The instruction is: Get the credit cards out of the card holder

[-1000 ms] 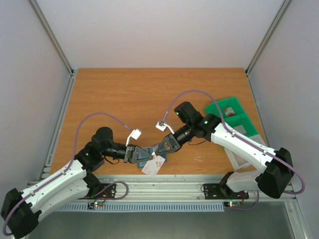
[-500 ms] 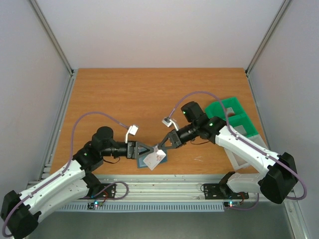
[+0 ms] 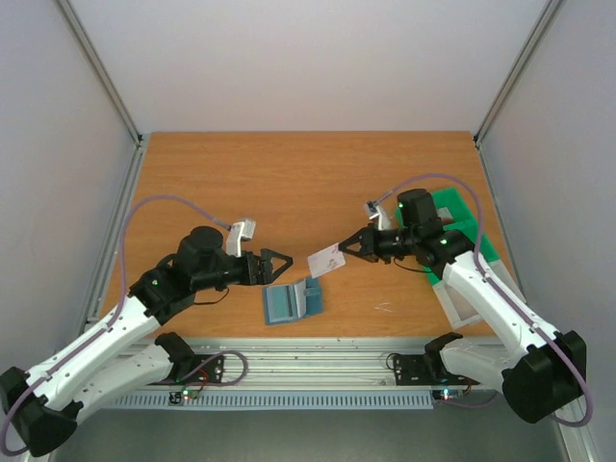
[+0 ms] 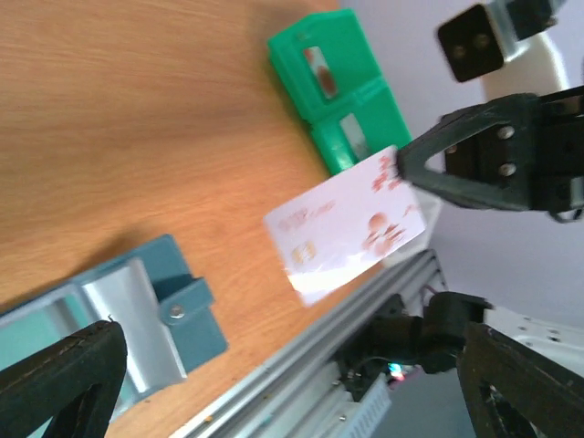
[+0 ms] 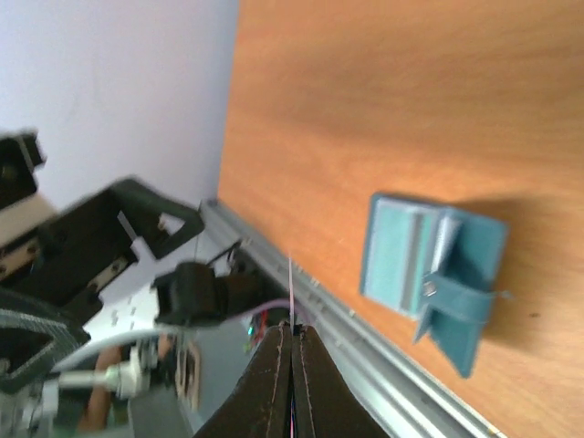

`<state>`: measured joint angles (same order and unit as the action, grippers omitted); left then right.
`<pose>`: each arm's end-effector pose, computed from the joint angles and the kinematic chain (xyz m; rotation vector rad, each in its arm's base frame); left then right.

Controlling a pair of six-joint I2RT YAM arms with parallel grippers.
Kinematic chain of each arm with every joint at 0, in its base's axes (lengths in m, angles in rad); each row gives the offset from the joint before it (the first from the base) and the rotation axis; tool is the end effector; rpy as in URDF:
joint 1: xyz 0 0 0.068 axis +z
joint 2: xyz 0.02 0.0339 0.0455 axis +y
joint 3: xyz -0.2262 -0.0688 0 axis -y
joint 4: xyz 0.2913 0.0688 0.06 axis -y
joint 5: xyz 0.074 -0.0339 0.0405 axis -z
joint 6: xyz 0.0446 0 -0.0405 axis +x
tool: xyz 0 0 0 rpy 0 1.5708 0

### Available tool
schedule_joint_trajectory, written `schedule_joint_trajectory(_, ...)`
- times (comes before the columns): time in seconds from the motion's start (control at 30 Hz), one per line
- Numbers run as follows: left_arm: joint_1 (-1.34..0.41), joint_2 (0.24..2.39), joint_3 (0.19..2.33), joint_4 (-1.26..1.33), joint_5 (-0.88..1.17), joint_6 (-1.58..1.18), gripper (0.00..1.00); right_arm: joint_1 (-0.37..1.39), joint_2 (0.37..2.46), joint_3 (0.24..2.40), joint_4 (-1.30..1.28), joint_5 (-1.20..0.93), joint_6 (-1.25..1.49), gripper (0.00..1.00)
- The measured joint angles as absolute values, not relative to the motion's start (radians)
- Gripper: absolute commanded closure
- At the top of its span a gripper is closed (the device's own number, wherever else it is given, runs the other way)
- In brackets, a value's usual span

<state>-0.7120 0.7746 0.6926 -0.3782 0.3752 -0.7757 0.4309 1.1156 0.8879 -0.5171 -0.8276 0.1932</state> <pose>0.1839 -0.1803 0.2564 0.1928 2.2527 -1.2570 0.2538 0.1528 0.2387 -0.7119 2.2305 1.2702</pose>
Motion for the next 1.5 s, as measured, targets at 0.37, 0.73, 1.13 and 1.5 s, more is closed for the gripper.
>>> schedule_joint_trajectory(0.37,-0.712,0.889,0.822,-0.605,0.204,-0.645,0.01,0.179,0.981,0.861,-0.582,-0.534,0.26,0.99)
schedule_joint_trajectory(0.73,-0.712,1.032,0.884,-0.712,0.176,-0.521,0.01,-0.021,0.923,0.862,-0.723,-0.157,0.274,0.99)
schedule_joint_trajectory(1.13,-0.712,1.033,0.884,-0.741,0.147,-0.459,0.01,-0.211,0.972,0.877,-0.742,0.135,0.252,0.99)
schedule_joint_trajectory(1.5,-0.708,1.033,0.884,-0.744,0.15,-0.454,0.01,-0.322,1.137,0.84,-0.55,0.138,0.236,0.99)
